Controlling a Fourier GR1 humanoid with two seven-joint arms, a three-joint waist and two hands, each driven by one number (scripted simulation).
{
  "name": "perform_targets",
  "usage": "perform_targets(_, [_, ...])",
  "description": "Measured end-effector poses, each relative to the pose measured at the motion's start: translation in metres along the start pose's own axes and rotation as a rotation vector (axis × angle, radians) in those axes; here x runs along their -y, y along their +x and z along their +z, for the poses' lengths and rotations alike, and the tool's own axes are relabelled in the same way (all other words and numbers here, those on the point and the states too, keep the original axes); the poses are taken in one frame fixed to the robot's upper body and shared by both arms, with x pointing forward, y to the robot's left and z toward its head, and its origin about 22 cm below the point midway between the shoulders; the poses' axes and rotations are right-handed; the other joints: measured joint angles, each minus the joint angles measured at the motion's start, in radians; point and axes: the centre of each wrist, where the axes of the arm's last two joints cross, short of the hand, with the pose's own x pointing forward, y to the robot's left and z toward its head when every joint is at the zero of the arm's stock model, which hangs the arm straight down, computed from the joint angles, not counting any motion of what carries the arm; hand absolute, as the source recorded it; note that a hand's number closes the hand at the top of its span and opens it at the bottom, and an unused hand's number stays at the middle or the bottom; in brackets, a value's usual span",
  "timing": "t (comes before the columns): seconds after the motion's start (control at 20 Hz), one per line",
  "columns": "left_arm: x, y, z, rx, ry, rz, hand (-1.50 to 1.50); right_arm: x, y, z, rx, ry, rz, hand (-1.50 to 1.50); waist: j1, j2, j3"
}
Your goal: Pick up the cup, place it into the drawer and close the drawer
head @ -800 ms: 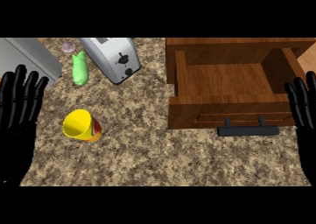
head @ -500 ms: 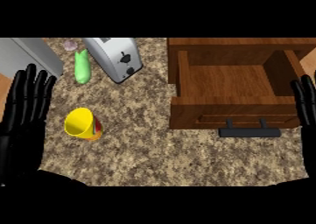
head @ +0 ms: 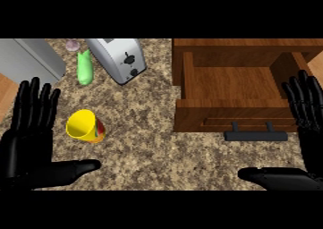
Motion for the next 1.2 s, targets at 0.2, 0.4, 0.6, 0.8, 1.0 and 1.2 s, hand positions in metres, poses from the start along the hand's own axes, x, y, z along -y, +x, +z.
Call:
perform_targets(0.2, [-0.012, -0.014, 0.007, -0.041, 0.041, 0.000, -1.50, 0.006, -0.008, 0.001, -0.003, 0.007, 0.001, -1.50, 0.000, 0.000, 0.000])
perform_targets(0.4, [-0.030, -0.039, 0.009, -0.073, 0.101, -0.045, -1.50, 0.007, -0.014, -0.002, -0.007, 0.009, -0.002, -1.50, -0.001, 0.000, 0.000])
perform_targets(0.6, [-0.048, -0.057, 0.018, -0.103, 0.156, -0.088, -1.50, 0.011, -0.006, -0.005, -0.006, 0.004, 0.005, -1.50, -0.001, 0.000, 0.000])
perform_targets(0.8, [-0.060, -0.081, 0.031, -0.140, 0.201, -0.132, -1.50, 0.008, -0.012, -0.005, -0.009, 0.005, 0.005, -1.50, -0.001, 0.000, 0.000])
perform_targets(1.0, [-0.076, -0.102, 0.035, -0.177, 0.237, -0.163, -1.50, 0.013, -0.014, -0.006, -0.004, 0.007, 0.006, -1.50, -0.002, 0.000, 0.000])
perform_targets(1.2, [-0.087, -0.129, 0.042, -0.210, 0.263, -0.192, -1.50, 0.011, -0.010, -0.008, -0.002, 0.008, 0.002, -1.50, -0.002, 0.000, 0.000])
